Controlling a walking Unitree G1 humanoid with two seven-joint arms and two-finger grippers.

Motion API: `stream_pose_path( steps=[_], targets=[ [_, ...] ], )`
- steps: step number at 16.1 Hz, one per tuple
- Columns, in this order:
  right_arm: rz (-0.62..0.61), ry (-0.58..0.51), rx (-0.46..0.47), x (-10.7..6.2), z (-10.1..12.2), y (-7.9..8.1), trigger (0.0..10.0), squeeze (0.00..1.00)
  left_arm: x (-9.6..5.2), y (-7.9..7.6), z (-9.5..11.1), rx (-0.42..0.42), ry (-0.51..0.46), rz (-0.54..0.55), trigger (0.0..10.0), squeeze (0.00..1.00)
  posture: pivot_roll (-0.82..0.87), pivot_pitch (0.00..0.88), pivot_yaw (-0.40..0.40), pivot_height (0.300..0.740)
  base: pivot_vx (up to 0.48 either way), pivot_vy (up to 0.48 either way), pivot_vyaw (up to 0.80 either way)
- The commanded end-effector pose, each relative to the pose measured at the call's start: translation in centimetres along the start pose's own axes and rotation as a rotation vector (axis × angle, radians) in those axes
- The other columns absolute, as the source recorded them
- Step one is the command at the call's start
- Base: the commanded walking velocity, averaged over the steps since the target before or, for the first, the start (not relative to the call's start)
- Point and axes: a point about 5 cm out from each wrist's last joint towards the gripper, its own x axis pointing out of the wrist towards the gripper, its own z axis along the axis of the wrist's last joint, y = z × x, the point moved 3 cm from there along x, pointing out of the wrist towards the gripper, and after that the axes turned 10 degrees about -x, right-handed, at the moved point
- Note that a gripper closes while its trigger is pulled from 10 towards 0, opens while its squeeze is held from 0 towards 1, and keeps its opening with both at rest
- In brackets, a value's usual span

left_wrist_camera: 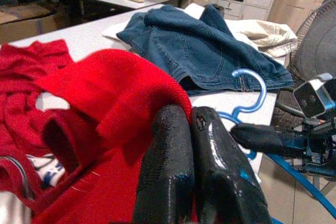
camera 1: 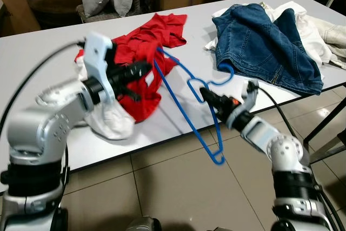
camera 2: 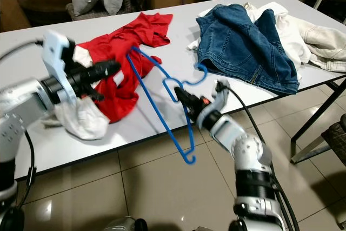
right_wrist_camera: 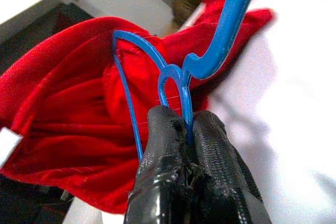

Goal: Hang hanger

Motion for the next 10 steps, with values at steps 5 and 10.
stream_pose_path(
  steps=[5, 10],
  targets=[
    [0.11, -0.053, -0.179, 2.4, 1.6, 3.9, 10.0, 0.0, 0.4, -0.9, -1.3, 0.072, 0.194, -0.049, 1.2, 0.0, -0.05, 0.019, 0.088, 0.74, 0.0, 0.0, 0.0],
    [0.069, -0.075, -0.193, 2.6, 1.4, 3.4, 10.0, 0.0, 0.4, 4.5, -2.4, 0.274, 0.182, 0.298, 10.0, 1.0, -0.06, 0.029, 0.072, 0.74, 0.0, 0.0, 0.0]
  ],
)
